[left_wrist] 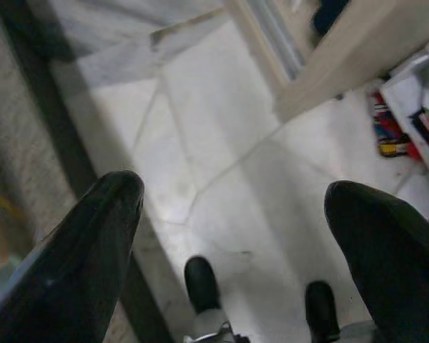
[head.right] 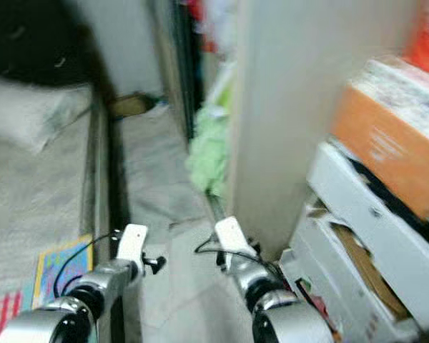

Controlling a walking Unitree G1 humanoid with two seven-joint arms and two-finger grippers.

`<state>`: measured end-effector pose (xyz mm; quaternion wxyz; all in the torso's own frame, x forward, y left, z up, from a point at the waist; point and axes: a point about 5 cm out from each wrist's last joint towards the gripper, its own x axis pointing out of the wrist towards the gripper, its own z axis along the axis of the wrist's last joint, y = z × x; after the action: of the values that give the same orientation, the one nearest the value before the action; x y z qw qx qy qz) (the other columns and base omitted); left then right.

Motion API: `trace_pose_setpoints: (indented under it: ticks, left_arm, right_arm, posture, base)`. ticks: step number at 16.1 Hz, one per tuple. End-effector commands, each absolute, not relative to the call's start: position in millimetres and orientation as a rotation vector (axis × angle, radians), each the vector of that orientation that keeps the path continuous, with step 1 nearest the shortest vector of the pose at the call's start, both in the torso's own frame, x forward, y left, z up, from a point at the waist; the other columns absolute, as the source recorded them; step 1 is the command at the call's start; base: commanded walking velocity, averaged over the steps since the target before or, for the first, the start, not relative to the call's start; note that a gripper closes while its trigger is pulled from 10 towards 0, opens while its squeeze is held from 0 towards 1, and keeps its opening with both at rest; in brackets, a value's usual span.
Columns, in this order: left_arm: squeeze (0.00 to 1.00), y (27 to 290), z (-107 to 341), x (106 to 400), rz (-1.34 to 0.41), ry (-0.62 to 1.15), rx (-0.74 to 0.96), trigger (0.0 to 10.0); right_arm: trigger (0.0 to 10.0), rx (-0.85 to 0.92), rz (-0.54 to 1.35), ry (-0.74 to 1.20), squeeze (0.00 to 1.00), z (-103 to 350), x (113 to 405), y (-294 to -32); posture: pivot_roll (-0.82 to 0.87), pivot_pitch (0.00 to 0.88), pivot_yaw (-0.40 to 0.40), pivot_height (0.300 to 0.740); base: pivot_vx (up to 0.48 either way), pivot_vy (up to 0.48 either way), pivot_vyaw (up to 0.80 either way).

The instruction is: Clean up the room

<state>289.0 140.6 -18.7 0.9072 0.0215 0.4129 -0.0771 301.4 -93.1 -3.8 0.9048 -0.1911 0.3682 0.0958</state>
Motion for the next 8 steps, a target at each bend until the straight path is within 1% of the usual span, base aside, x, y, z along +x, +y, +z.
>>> trace_pose_setpoints:
  ticks: [1,8]
  left_arm:
    - [0.0,147.6,-18.6,289.0,-0.139,0.856,0.061,10.0]
    - [0.0,147.6,-17.2,290.6,-0.131,0.848,0.05,10.0]
  right_arm:
    - [10.0,-0.386,0.225,0.747,0.0,-1.6,301.8,-82.5]
    - [10.0,-0.385,0.231,0.738,0.0,-0.1,303.1,-81.5]
  posture:
    - [-0.11,0.0,-0.006,0.74]
    - [-0.11,0.0,-0.006,0.74]
  base:
    - [0.0,0.0,0.8]
    - [0.0,0.0,0.8]
